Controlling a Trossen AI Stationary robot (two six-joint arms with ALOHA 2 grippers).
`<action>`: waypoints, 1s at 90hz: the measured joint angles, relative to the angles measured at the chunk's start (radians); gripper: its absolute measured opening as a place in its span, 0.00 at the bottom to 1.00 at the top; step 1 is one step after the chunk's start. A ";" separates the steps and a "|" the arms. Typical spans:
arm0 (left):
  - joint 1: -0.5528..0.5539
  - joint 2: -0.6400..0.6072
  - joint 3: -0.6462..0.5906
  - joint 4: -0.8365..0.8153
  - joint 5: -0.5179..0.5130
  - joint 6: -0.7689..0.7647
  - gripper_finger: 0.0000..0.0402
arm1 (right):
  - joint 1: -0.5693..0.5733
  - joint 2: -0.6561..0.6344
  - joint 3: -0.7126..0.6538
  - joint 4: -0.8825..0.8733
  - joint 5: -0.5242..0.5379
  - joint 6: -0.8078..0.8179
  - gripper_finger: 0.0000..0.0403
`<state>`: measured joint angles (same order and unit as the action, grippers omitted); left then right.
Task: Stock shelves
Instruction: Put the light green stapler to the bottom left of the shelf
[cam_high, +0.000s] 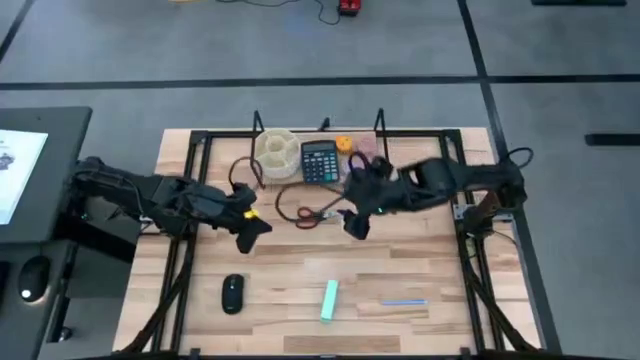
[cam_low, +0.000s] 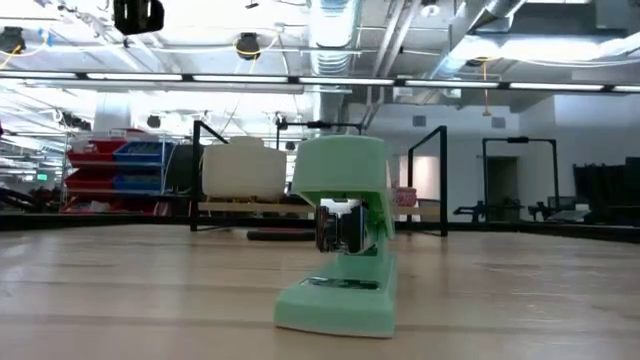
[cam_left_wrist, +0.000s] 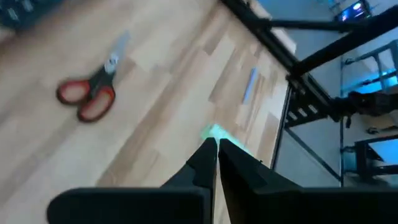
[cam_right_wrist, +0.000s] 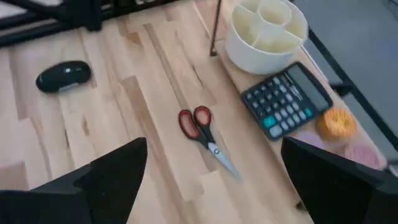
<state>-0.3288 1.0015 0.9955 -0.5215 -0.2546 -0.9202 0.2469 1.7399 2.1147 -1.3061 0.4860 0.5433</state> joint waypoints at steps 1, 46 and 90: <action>-0.006 0.005 0.000 -0.003 -0.008 -0.009 0.00 | 0.004 -0.002 0.000 -0.001 0.003 0.008 0.89; -0.235 0.422 0.044 0.256 -0.172 -0.632 0.00 | 0.009 -0.058 -0.066 -0.220 -0.163 -0.094 0.89; -0.284 0.991 0.646 -0.006 -0.157 -1.063 0.00 | 0.125 -0.220 -0.338 -0.168 -0.061 -0.214 0.89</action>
<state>-0.6128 1.9923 1.6417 -0.5278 -0.4117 -1.9835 0.3720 1.5195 1.7764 -1.4740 0.4252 0.3293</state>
